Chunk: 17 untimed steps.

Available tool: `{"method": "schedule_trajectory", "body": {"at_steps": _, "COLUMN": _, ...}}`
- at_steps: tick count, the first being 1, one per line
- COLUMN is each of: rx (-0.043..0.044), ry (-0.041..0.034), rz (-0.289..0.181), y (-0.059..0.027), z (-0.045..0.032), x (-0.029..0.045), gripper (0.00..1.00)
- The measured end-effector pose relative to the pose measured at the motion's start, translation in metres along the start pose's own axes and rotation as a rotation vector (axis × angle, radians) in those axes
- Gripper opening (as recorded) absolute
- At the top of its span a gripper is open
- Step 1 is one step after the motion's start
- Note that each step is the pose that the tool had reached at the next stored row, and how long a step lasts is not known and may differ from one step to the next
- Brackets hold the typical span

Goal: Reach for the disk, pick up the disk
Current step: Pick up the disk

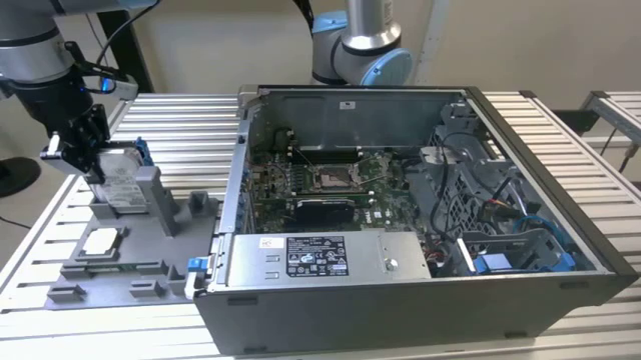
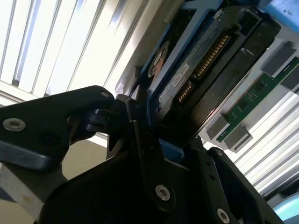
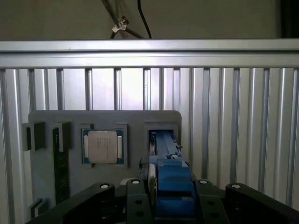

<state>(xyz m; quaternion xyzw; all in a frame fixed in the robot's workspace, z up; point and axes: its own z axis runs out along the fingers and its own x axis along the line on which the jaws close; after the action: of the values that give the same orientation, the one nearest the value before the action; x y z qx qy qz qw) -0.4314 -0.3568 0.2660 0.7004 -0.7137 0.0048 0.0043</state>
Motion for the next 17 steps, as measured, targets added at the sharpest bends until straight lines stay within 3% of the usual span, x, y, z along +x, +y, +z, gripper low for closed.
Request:
{"method": "schedule_trajectory", "body": {"at_steps": 7, "rx": -0.0001, "ry": 0.0001, "rz": 0.000, "y": 0.0000, "z": -0.0028, "x": 0.0000, "gripper": 0.00}}
{"method": "schedule_trajectory", "body": {"at_steps": 17, "rx": 0.0000, "ry": 0.0000, "rz": 0.000, "y": 0.0000, "z": -0.0213, "x": 0.0003, "gripper": 0.00}}
